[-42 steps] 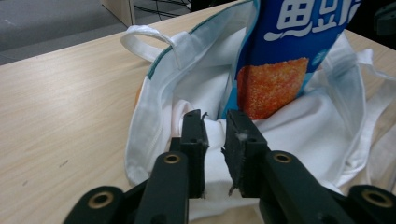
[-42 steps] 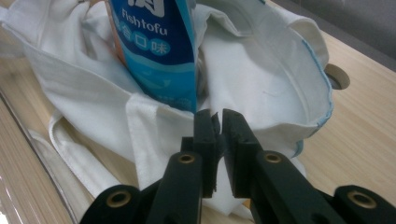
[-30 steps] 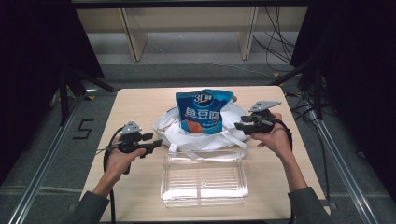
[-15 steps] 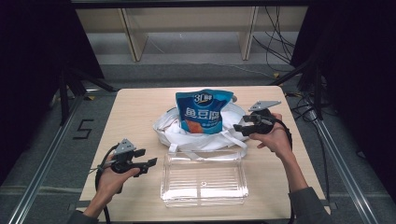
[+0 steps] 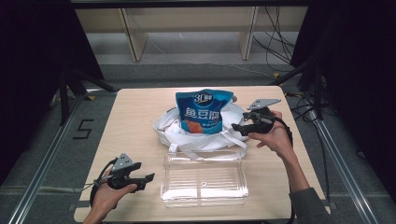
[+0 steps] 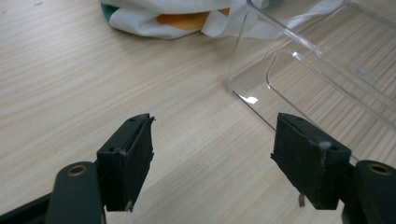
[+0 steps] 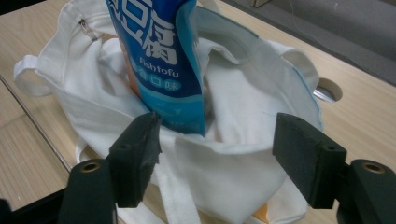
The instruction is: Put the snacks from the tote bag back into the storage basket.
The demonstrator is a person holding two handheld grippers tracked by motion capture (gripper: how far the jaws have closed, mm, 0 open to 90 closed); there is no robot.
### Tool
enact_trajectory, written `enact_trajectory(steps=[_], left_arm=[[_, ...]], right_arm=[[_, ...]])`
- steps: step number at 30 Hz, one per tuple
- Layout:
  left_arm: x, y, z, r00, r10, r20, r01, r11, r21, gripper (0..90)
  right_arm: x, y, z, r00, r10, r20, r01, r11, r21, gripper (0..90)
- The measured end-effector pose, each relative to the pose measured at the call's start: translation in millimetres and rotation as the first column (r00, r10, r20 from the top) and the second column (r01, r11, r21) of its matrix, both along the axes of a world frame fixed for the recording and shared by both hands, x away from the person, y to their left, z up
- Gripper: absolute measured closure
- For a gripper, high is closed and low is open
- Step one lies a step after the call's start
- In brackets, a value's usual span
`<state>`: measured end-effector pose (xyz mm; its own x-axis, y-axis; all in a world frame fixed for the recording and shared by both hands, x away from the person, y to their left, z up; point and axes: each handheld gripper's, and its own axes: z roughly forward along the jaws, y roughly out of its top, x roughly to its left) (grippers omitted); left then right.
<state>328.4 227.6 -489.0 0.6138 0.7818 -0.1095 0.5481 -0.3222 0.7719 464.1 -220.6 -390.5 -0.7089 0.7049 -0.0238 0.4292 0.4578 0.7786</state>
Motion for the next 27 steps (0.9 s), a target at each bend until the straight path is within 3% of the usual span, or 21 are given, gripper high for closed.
enact_trajectory(steps=[1, 4, 7, 8, 11, 13, 14, 16, 18, 21, 22, 27], left_arm=[[-0.6, 0.3, -0.9, 1.0000, -0.004, 0.006, 0.004, 1.0000, 0.004, 27.5], [-3.4, -0.4, -1.5, 1.0000, 0.003, 0.009, -0.003, 0.9999, 0.013, 27.6], [-5.9, -2.9, -4.4, 0.9999, 0.011, 0.007, -0.011, 0.9999, 0.012, 27.5], [-6.2, -1.7, -6.0, 0.9999, 0.004, 0.013, -0.004, 0.9993, 0.036, 27.3], [-6.8, 0.3, -6.6, 1.0000, -0.003, 0.001, 0.003, 0.9993, 0.038, 26.0], [-8.1, -0.9, -8.1, 1.0000, 0.004, 0.006, -0.004, 0.9995, 0.032, 25.1], [-8.9, -1.6, -7.9, 1.0000, 0.005, -0.004, -0.005, 0.9997, 0.024, 24.9], [-9.2, -2.2, -7.3, 1.0000, 0.002, 0.005, -0.002, 0.9996, 0.030, 24.9], [-9.5, -3.7, -8.2, 0.9998, 0.012, 0.013, -0.012, 0.9998, 0.014, 24.9], [-9.2, -1.1, -5.3, 1.0000, -0.007, 0.002, 0.007, 0.9992, 0.040, 24.9], [-9.2, -1.8, -6.6, 0.9997, 0.001, 0.023, -0.002, 0.9996, 0.026, 24.3], [-9.1, -0.5, -6.1, 1.0000, 0.008, 0.002, -0.008, 0.9998, 0.018, 20.3]], right_arm=[[-2.5, 2.1, 3.0, 0.9999, -0.010, -0.001, 0.010, 0.9997, 0.022, 30.4], [-1.3, 1.9, 5.5, 0.9997, 0.008, 0.025, -0.008, 0.9997, 0.022, 29.0], [-0.6, 2.1, 11.3, 0.9998, 0.018, 0.005, -0.018, 0.9998, 0.006, 27.1], [2.6, 2.6, 14.2, 0.9992, 0.025, 0.032, -0.025, 0.9997, 0.003, 26.3], [6.9, 5.7, 20.0, 0.9986, 0.033, 0.042, -0.033, 0.9994, 0.008, 25.5], [11.2, 9.1, 24.8, 0.9973, 0.055, 0.048, -0.054, 0.9984, -0.017, 25.2], [11.5, 12.3, 27.7, 0.9987, 0.043, 0.028, -0.042, 0.9989, -0.018, 25.1], [13.7, 14.4, 30.9, 0.9977, 0.054, 0.042, -0.053, 0.9982, -0.028, 25.3], [16.2, 19.0, 39.2, 0.9967, 0.065, 0.048, -0.063, 0.9971, -0.042, 25.2], [20.5, 27.4, 50.4, 0.9951, 0.082, 0.056, -0.079, 0.9958, -0.045, 25.1], [22.2, 30.1, 54.0, 0.9948, 0.085, 0.057, -0.082, 0.9954, -0.050, 24.9], [31.9, 45.7, 76.7, 0.9894, 0.132, 0.061, -0.128, 0.9901, -0.057, 24.5]])
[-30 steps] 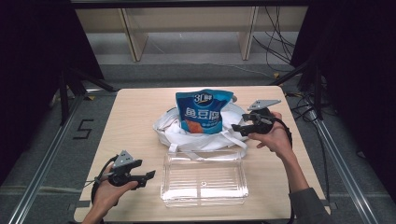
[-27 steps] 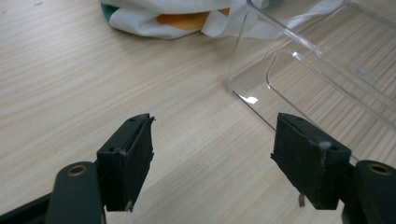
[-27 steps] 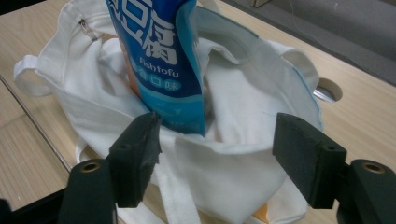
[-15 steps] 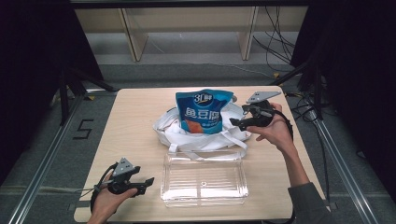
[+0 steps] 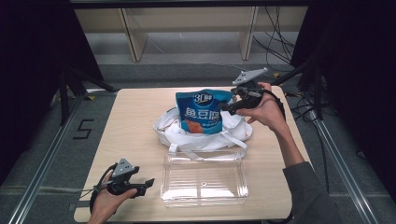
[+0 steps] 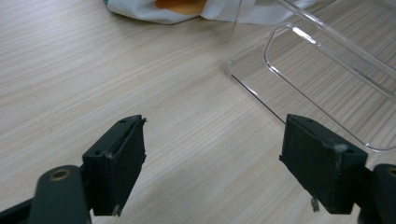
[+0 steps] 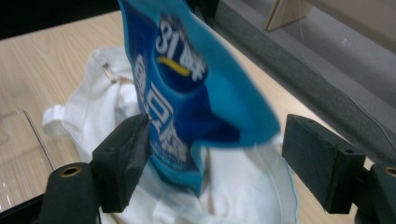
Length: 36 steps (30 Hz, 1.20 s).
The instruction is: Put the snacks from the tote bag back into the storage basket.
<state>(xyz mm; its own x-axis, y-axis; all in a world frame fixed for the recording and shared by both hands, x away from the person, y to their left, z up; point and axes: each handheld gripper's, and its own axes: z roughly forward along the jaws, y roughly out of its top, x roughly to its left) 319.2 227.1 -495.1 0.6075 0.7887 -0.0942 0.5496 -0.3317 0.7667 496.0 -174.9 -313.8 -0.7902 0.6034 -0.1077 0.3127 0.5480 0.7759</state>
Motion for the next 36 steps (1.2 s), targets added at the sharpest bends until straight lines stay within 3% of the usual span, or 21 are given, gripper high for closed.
enact_trajectory(steps=[1, 2, 4, 5, 11, 15, 16, 19, 20, 25, 26, 27, 28, 29, 30, 36], left_arm=[[0.2, 0.1, 1.1, 1.0000, -0.001, 0.002, 0.001, 1.0000, 0.008, 20.3], [-0.4, -1.5, 0.2, 0.9999, 0.013, 0.011, -0.012, 0.9997, -0.020, 20.1], [-1.0, -1.7, 0.0, 0.9997, 0.021, 0.014, -0.020, 0.9995, -0.026, 20.1], [-0.8, 1.6, 2.3, 0.9999, -0.007, 0.015, 0.007, 0.9998, 0.017, 20.2], [-0.5, 1.0, 0.6, 0.9998, 0.003, 0.019, -0.003, 1.0000, 0.005, 20.7], [-0.6, 2.1, 1.6, 0.9997, -0.005, 0.023, 0.004, 0.9998, 0.022, 21.5], [-0.3, 1.2, 0.8, 0.9997, 0.001, 0.024, -0.001, 0.9999, 0.011, 21.8], [0.4, 2.7, 1.3, 0.9997, -0.009, 0.022, 0.008, 0.9995, 0.029, 21.9], [-0.3, 1.6, 0.8, 0.9997, 0.003, 0.023, -0.003, 0.9999, 0.012, 22.2], [0.1, 2.7, 2.2, 0.9995, -0.007, 0.032, 0.007, 0.9997, 0.023, 22.5], [-0.5, 2.7, 2.6, 0.9995, -0.007, 0.031, 0.006, 0.9994, 0.033, 22.6], [-1.0, -0.5, 0.3, 0.9990, 0.016, 0.042, -0.015, 0.9998, -0.014, 22.6], [-0.1, 2.4, 2.1, 0.9994, -0.003, 0.034, 0.002, 0.9995, 0.031, 22.6], [-0.1, 2.4, 2.1, 0.9994, -0.003, 0.034, 0.002, 0.9995, 0.031, 22.6], [-0.3, -1.0, 0.3, 0.9993, 0.013, 0.035, -0.012, 0.9998, -0.017, 22.6], [0.2, -0.7, -0.4, 0.9993, 0.007, 0.037, -0.006, 0.9999, -0.012, 22.7]], right_arm=[[0.0, 0.0, 0.0, 1.0000, 0.000, 0.000, 0.000, 1.0000, 0.000, 24.5], [2.9, 6.2, 5.2, 1.0000, 0.005, 0.003, -0.005, 0.9999, 0.013, 24.5], [5.7, 12.8, 9.6, 0.9998, 0.018, 0.001, -0.018, 0.9998, 0.011, 24.4], [7.3, 15.1, 12.6, 0.9996, 0.026, -0.007, -0.026, 0.9997, -0.001, 24.4], [13.9, 29.8, 17.0, 0.9989, 0.044, -0.016, -0.044, 0.9987, -0.024, 23.9], [19.7, 40.1, 16.7, 0.9993, 0.036, -0.010, -0.036, 0.9988, -0.034, 25.1], [21.7, 45.0, 17.7, 0.9985, 0.049, -0.025, -0.050, 0.9975, -0.050, 27.1], [25.5, 52.5, 17.4, 0.9975, 0.070, -0.008, -0.071, 0.9945, -0.077, 32.2], [26.6, 54.6, 18.0, 0.9971, 0.076, -0.012, -0.077, 0.9928, -0.092, 32.7], [30.5, 63.9, 17.0, 0.9959, 0.081, -0.040, -0.085, 0.9908, -0.106, 41.2], [33.0, 66.7, 15.4, 0.9954, 0.088, -0.038, -0.092, 0.9868, -0.133, 44.7], [34.1, 67.4, 16.0, 0.9960, 0.082, -0.037, -0.086, 0.9851, -0.149, 45.7], [33.7, 69.5, 15.0, 0.9964, 0.070, -0.049, -0.076, 0.9876, -0.138, 48.4], [33.7, 69.5, 15.0, 0.9964, 0.070, -0.049, -0.076, 0.9876, -0.138, 48.4], [35.9, 69.8, 15.6, 0.9954, 0.075, -0.060, -0.083, 0.9862, -0.144, 50.9], [40.4, 73.8, 15.6, 0.9951, 0.084, -0.052, -0.091, 0.9828, -0.160, 60.2]])
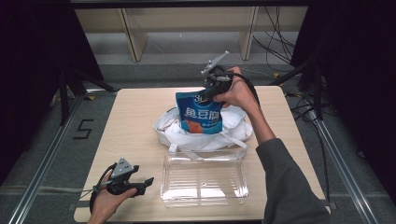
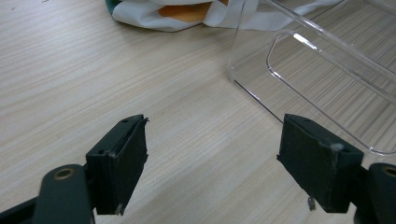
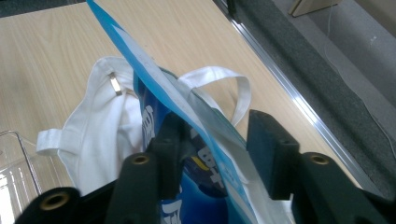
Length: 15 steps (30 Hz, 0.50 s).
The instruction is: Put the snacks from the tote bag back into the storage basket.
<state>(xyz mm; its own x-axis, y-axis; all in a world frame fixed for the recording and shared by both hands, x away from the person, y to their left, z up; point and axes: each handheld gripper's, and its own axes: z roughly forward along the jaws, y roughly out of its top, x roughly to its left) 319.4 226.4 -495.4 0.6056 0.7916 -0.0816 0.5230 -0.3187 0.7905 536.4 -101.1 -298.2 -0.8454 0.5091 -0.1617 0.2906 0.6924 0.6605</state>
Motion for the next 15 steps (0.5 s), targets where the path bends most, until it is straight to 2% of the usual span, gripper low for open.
enact_trajectory(steps=[3, 5, 7, 8, 10, 11, 13, 14, 15], left_arm=[[-0.6, 0.3, 0.3, 1.0000, -0.002, -0.006, 0.002, 1.0000, 0.003, 22.7], [0.1, -0.2, -0.1, 1.0000, -0.003, 0.000, 0.003, 1.0000, -0.006, 22.7], [-0.5, -1.6, -1.1, 0.9999, 0.012, -0.009, -0.012, 0.9999, -0.011, 22.7], [-0.3, -0.4, -0.8, 1.0000, -0.004, 0.000, 0.004, 1.0000, -0.002, 22.8], [-0.1, -0.2, 0.1, 1.0000, 0.000, -0.009, 0.000, 1.0000, -0.003, 22.9], [0.1, -0.9, -0.6, 0.9999, 0.005, -0.011, -0.006, 0.9999, -0.016, 22.9], [0.8, -0.1, -0.7, 1.0000, -0.005, -0.001, 0.005, 1.0000, 0.000, 22.9], [-0.3, -1.7, -1.5, 0.9999, 0.010, -0.010, -0.010, 0.9998, -0.018, 22.9], [-0.3, -0.4, -0.5, 1.0000, -0.006, -0.006, 0.006, 1.0000, -0.001, 22.9]], right_arm=[[1.3, 2.3, -0.3, 0.9999, 0.011, -0.005, -0.011, 0.9999, -0.012, 62.3], [3.5, 4.4, -0.9, 0.9995, 0.025, -0.018, -0.026, 0.9990, -0.038, 66.9], [4.3, 5.0, -1.9, 0.9997, 0.025, -0.008, -0.026, 0.9987, -0.043, 68.8], [4.9, 5.9, -3.8, 0.9991, 0.025, -0.033, -0.027, 0.9982, -0.054, 71.6], [6.4, 6.1, -4.6, 0.9989, 0.042, -0.020, -0.043, 0.9969, -0.065, 74.6], [6.8, 6.2, -3.7, 0.9985, 0.048, -0.027, -0.049, 0.9968, -0.063, 76.3], [6.2, 6.9, -3.7, 0.9982, 0.052, -0.028, -0.054, 0.9963, -0.067, 78.6], [5.6, 7.1, -3.2, 0.9979, 0.053, -0.036, -0.055, 0.9960, -0.070, 80.5], [4.5, 7.7, -2.4, 0.9976, 0.051, -0.047, -0.054, 0.9956, -0.076, 82.3]])
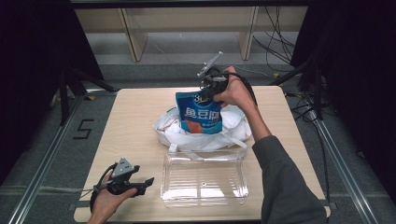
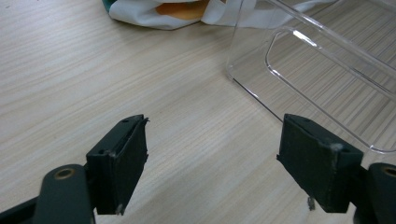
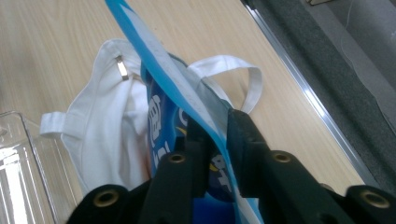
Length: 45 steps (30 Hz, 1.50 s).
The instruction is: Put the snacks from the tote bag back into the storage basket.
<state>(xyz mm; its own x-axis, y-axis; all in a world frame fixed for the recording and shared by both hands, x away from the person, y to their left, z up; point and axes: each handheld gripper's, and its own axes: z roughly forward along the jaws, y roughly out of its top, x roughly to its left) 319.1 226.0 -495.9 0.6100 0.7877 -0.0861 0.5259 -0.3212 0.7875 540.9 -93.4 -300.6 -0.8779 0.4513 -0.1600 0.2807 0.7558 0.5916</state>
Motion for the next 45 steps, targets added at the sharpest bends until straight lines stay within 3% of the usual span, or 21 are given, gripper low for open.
enact_trajectory(steps=[3, 5, 6, 9, 11, 15, 16, 18, 25, 28, 29, 32, 34, 35, 37, 39, 40, 41, 42, 43, 45], left_arm=[[1.4, 2.2, 1.0, 0.9996, -0.027, -0.005, 0.027, 0.9988, 0.040, 23.2], [1.1, 0.5, -0.2, 0.9999, -0.014, 0.002, 0.014, 0.9997, 0.020, 23.2], [0.6, 2.7, 1.5, 0.9995, -0.031, -0.006, 0.031, 0.9982, 0.051, 23.3], [0.6, -1.1, -0.6, 0.9999, -0.012, -0.005, 0.012, 0.9998, 0.013, 23.4], [0.2, -0.1, 0.3, 0.9996, -0.028, 0.002, 0.028, 0.9986, 0.044, 23.6], [1.4, -0.2, 0.2, 0.9996, -0.027, 0.009, 0.027, 0.9991, 0.032, 23.7], [0.4, -2.0, -1.0, 1.0000, 0.000, 0.002, 0.000, 1.0000, -0.007, 23.7], [1.0, 3.2, 1.9, 0.9994, -0.035, 0.001, 0.034, 0.9982, 0.049, 23.8], [1.6, 3.0, 2.2, 0.9994, -0.033, 0.008, 0.032, 0.9985, 0.044, 23.9], [1.8, 1.8, 1.1, 0.9999, -0.009, 0.005, 0.009, 0.9999, 0.014, 23.9], [2.1, 3.9, 2.2, 0.9997, -0.021, 0.011, 0.021, 0.9991, 0.038, 23.9], [1.5, 2.5, 0.5, 0.9999, 0.006, 0.013, -0.006, 0.9999, -0.013, 23.9], [2.5, 4.6, 2.0, 0.9998, -0.012, 0.014, 0.011, 0.9996, 0.027, 23.9], [1.2, 2.8, 0.6, 0.9999, 0.007, 0.008, -0.006, 0.9999, -0.010, 23.9], [1.4, 2.0, 0.0, 0.9998, 0.012, 0.017, -0.012, 0.9997, -0.023, 23.9], [2.4, 4.4, 1.9, 0.9999, -0.010, 0.014, 0.009, 0.9996, 0.026, 23.9], [2.4, 4.4, 1.9, 0.9999, -0.010, 0.014, 0.009, 0.9996, 0.026, 23.9], [1.2, 2.2, 0.4, 0.9999, 0.013, 0.011, -0.012, 0.9998, -0.018, 23.9], [1.2, 2.2, 0.4, 0.9999, 0.013, 0.011, -0.012, 0.9998, -0.018, 23.9], [2.5, 6.5, 3.2, 0.9996, -0.021, 0.016, 0.021, 0.9989, 0.041, 23.9], [2.7, 4.8, 1.7, 0.9998, -0.005, 0.019, 0.005, 0.9998, 0.022, 23.9]], right_arm=[[-0.1, 2.1, 3.2, 0.9994, 0.032, 0.009, -0.032, 0.9987, -0.041, 87.2], [0.2, 2.9, 3.6, 0.9990, 0.044, 0.010, -0.043, 0.9975, -0.055, 87.8], [0.3, 4.5, 5.3, 0.9982, 0.059, 0.012, -0.058, 0.9951, -0.080, 88.8], [0.1, 6.4, 6.1, 0.9970, 0.076, 0.014, -0.074, 0.9926, -0.096, 90.0], [0.4, 7.0, 7.1, 0.9960, 0.088, 0.012, -0.086, 0.9904, -0.108, 90.0], [1.3, 7.5, 8.0, 0.9951, 0.099, 0.011, -0.097, 0.9887, -0.115, 90.0], [2.0, 7.6, 8.2, 0.9945, 0.104, 0.012, -0.102, 0.9879, -0.117, 90.0], [1.7, 8.1, 9.2, 0.9947, 0.102, 0.005, -0.101, 0.9873, -0.123, 90.0], [1.4, 13.1, 15.5, 0.9931, 0.114, 0.026, -0.110, 0.9852, -0.132, 90.0], [-0.5, 15.2, 19.4, 0.9933, 0.110, 0.036, -0.104, 0.9850, -0.138, 90.0], [-0.5, 15.2, 19.4, 0.9933, 0.110, 0.036, -0.104, 0.9850, -0.138, 90.0], [-3.6, 17.2, 28.4, 0.9932, 0.101, 0.058, -0.092, 0.9867, -0.134, 90.0], [-4.5, 17.4, 31.3, 0.9930, 0.100, 0.062, -0.091, 0.9870, -0.132, 90.0], [-6.2, 17.8, 38.3, 0.9914, 0.104, 0.079, -0.093, 0.9860, -0.139, 90.0], [-9.0, 17.5, 42.3, 0.9941, 0.079, 0.074, -0.069, 0.9893, -0.129, 90.0], [-13.9, 16.1, 54.8, 0.9931, 0.081, 0.085, -0.071, 0.9916, -0.108, 90.0], [-13.9, 16.1, 54.8, 0.9931, 0.081, 0.085, -0.071, 0.9916, -0.108, 90.0], [-17.5, 15.3, 62.4, 0.9916, 0.075, 0.105, -0.064, 0.9921, -0.108, 90.0], [-17.5, 15.3, 62.4, 0.9916, 0.075, 0.105, -0.064, 0.9921, -0.108, 90.0], [-21.8, 14.9, 69.2, 0.9906, 0.080, 0.111, -0.068, 0.9920, -0.106, 90.0], [-24.5, 14.1, 75.7, 0.9876, 0.101, 0.120, -0.088, 0.9900, -0.110, 90.0]])
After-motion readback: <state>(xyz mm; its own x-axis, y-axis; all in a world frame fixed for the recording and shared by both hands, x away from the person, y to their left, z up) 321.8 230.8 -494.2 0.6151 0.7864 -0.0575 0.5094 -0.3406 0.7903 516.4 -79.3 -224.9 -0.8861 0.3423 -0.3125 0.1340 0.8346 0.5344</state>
